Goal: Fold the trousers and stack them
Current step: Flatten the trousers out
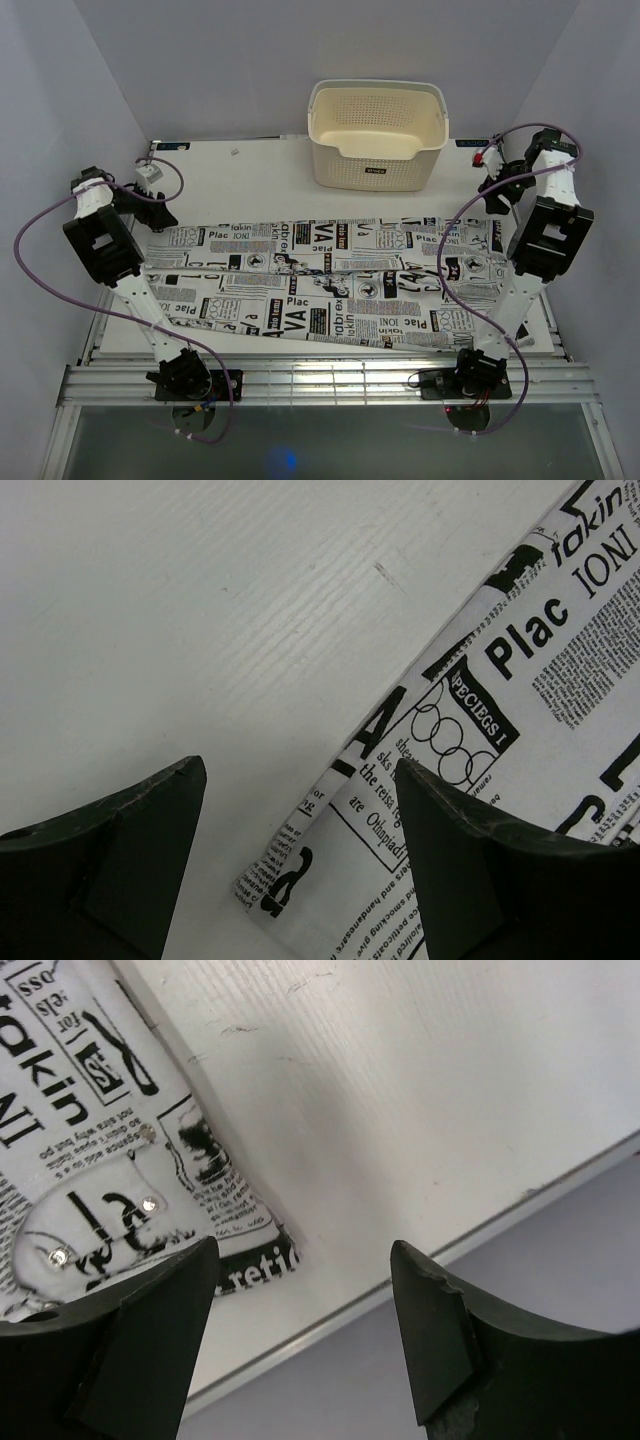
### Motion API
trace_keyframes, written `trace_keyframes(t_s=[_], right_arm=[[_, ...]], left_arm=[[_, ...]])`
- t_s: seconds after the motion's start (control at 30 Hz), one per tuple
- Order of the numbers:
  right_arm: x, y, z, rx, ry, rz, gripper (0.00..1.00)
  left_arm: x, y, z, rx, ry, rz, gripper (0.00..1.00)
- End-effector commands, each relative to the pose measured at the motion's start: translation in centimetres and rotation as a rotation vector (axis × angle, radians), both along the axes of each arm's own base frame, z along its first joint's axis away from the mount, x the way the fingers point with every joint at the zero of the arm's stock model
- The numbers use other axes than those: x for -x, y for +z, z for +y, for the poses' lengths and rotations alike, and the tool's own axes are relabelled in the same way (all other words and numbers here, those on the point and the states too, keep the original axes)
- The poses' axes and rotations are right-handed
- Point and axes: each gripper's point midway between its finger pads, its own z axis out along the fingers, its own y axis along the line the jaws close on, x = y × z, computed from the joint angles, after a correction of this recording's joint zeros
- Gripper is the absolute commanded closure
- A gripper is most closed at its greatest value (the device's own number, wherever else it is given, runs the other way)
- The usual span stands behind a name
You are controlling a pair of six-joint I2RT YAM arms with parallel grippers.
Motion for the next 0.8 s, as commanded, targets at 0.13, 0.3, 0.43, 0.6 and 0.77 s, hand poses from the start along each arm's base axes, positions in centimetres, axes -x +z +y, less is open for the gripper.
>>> trace_keyframes(t_s=[0.13, 0.3, 0.43, 0.6, 0.77], right_arm=[[2.6, 2.3, 1.0, 0.002, 0.082, 0.014, 0.22], [2.9, -1.0, 0.6, 0.009, 0.099, 0.104, 0.20], [3.4, -3.5, 0.5, 0.023, 0.119, 0.152, 0.20], [4.0, -6.0, 1.5, 0.025, 0.145, 0.216, 0.23], [4.1, -7.1, 1.5, 0.032, 0.149, 0.237, 0.51]], left_arm=[[-1.2, 5.2, 0.0, -0.015, -0.013, -0.158, 0.13], [-1.7, 5.6, 0.0, -0.005, -0.010, -0.170, 0.12], [-1.8, 5.7, 0.1, -0.009, -0.017, -0.174, 0.12], [-1.9, 5.4, 0.0, 0.008, -0.018, -0.163, 0.12], [-1.7, 4.6, 0.2, -0.015, -0.034, -0.153, 0.12]])
